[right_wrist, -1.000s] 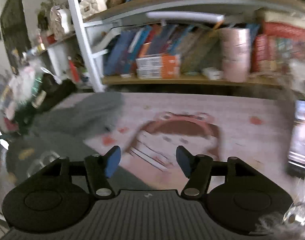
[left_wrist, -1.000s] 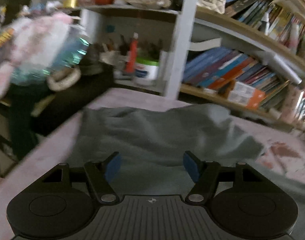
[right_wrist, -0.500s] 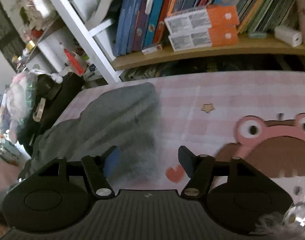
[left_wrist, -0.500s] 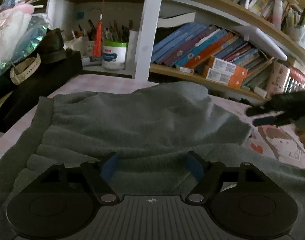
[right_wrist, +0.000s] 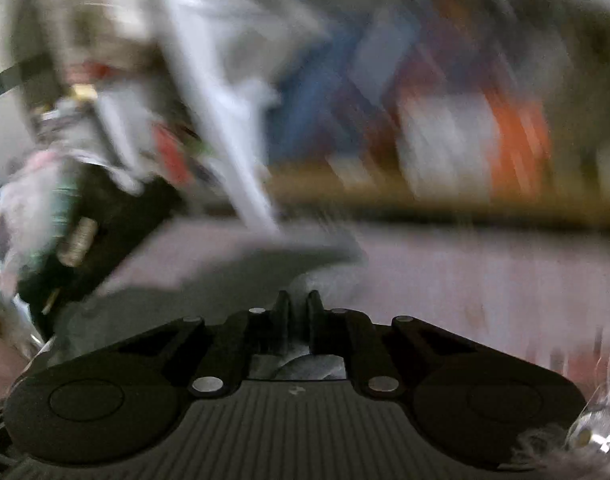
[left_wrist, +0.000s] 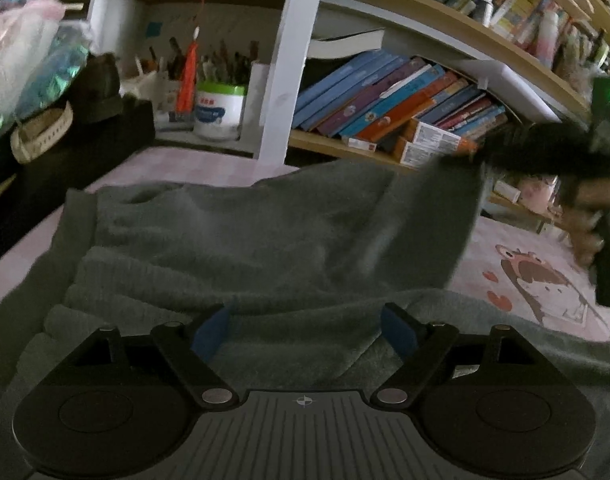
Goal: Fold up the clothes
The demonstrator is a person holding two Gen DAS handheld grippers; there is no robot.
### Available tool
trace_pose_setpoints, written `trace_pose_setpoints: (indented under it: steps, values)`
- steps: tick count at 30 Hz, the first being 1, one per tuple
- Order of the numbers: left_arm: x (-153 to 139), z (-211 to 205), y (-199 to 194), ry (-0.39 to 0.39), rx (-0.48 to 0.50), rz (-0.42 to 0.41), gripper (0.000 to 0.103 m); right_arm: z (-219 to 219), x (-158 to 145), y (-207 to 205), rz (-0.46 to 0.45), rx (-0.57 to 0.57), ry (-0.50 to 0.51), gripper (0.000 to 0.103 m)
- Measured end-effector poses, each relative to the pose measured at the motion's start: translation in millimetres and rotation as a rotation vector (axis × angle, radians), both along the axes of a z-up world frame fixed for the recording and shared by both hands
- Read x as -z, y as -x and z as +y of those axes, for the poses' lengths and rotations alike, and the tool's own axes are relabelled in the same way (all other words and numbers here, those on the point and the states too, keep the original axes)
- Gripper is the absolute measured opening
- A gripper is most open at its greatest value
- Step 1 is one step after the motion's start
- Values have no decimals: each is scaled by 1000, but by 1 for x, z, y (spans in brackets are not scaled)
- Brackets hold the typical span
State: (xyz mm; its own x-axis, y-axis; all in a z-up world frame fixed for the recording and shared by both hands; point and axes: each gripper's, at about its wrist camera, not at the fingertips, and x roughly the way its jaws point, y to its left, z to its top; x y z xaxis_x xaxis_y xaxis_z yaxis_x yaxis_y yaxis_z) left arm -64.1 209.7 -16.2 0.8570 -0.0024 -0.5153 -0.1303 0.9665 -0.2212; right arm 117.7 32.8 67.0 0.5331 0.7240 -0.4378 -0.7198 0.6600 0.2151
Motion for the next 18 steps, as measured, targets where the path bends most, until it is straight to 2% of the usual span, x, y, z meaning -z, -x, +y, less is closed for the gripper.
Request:
trace_pose_setpoints:
  steps: [2, 5, 6, 7, 9, 11, 14, 16, 18]
  values:
    - [0, 1, 0, 8, -1, -1, 85, 23, -19, 33, -97, -175, -19, 8]
    - [0, 1, 0, 10, -2, -1, 85, 52, -24, 72, -73, -528, -9, 12]
    - [0, 1, 0, 10, -2, -2, 85, 56, -23, 79, -56, -593, -15, 18]
    - [1, 1, 0, 10, -2, -2, 85, 57, -22, 84, -39, -633, -25, 35]
    - [1, 0, 0, 8, -2, -1, 85, 49, -23, 80, -12, -610, -68, 52]
    - [1, 0, -1, 5, -2, 1, 86, 39, -23, 65, 14, -540, -95, 53]
    - [1, 0, -1, 1, -2, 3, 86, 28, -18, 38, 60, -363, -67, 59]
    - [1, 0, -1, -2, -1, 4, 86, 26, -4, 17, 166, -271, -50, 65]
    - [1, 0, -1, 3, -1, 3, 86, 27, 15, 0, 299, -215, -59, 66]
